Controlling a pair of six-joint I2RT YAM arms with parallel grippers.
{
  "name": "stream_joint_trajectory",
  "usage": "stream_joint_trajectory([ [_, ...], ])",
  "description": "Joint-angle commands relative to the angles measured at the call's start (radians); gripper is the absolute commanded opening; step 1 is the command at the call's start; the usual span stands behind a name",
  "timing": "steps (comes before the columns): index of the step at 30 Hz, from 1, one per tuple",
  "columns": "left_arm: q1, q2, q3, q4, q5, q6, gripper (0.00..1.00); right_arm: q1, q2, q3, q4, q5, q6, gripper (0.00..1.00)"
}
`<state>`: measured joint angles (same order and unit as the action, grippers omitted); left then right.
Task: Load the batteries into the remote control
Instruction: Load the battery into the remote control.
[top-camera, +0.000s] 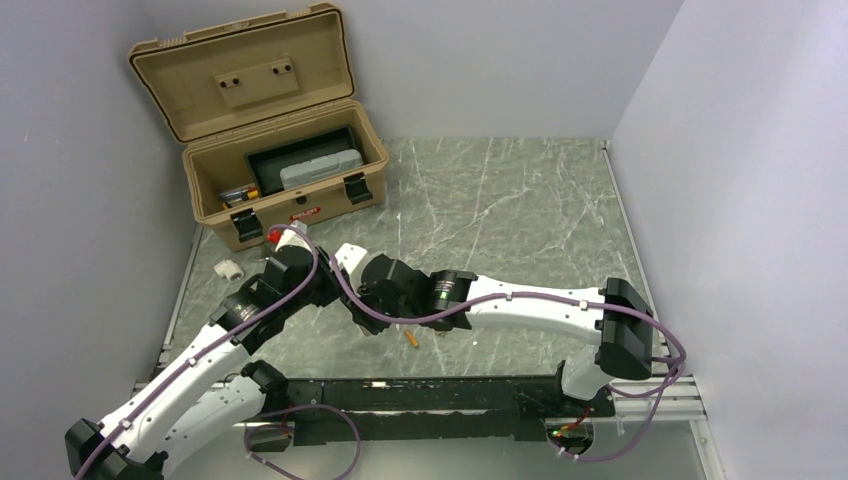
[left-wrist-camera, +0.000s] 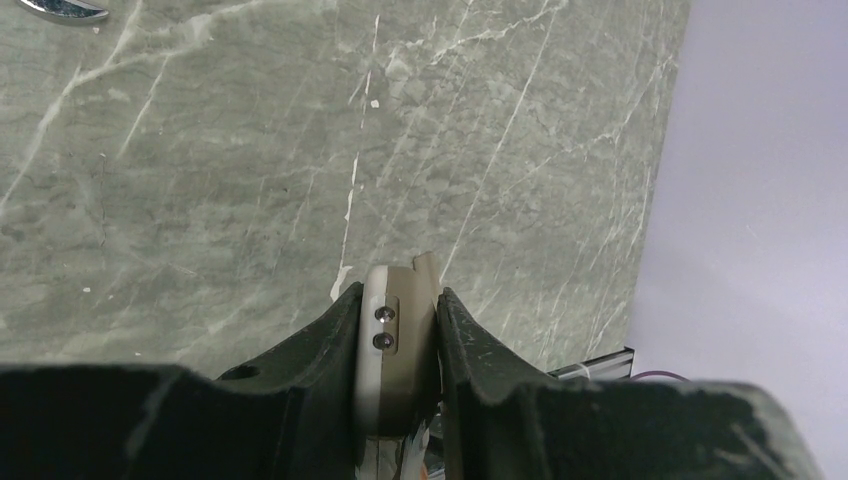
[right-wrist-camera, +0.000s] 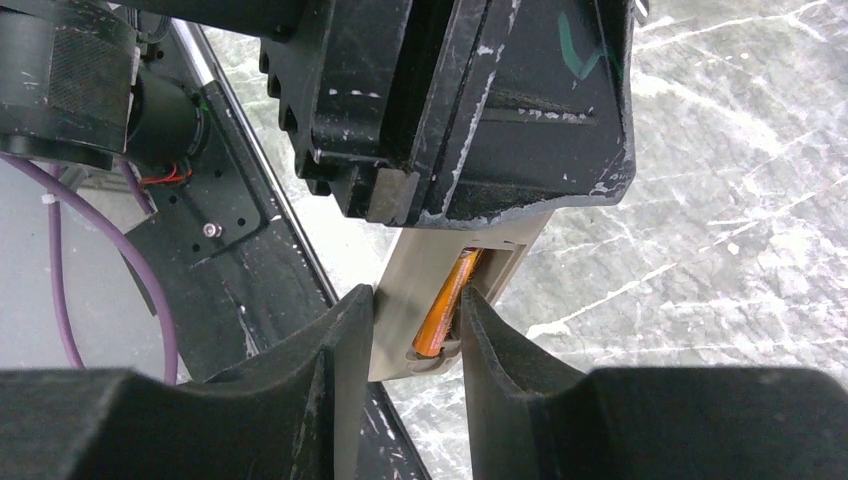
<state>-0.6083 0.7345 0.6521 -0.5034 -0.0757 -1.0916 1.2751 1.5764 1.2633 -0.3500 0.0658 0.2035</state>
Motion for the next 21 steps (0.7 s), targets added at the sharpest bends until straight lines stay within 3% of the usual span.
stream_joint_trajectory([
  [1,-0.002,-0.015,0.033,0.025,0.030,-0.011,0.00,0.004,0.002,0.035,0.009,-0.008,-0.020,0.36],
  [8,-0.002,-0.008,0.032,0.029,0.035,-0.016,0.00,0.003,-0.010,0.026,0.018,-0.003,-0.019,0.29],
  [14,-0.001,-0.016,0.020,0.029,0.031,-0.020,0.00,0.002,-0.016,0.019,0.029,-0.019,-0.010,0.28],
  [15,-0.002,-0.019,0.017,0.030,0.028,-0.019,0.00,0.003,-0.018,0.022,0.025,-0.021,-0.007,0.30],
  [17,-0.002,-0.029,0.003,0.031,0.025,-0.017,0.00,0.003,-0.024,0.039,0.009,-0.015,-0.003,0.43],
  [21,-0.002,-0.059,-0.053,0.073,0.043,-0.013,0.00,0.003,-0.065,0.039,0.006,0.013,-0.003,0.53],
])
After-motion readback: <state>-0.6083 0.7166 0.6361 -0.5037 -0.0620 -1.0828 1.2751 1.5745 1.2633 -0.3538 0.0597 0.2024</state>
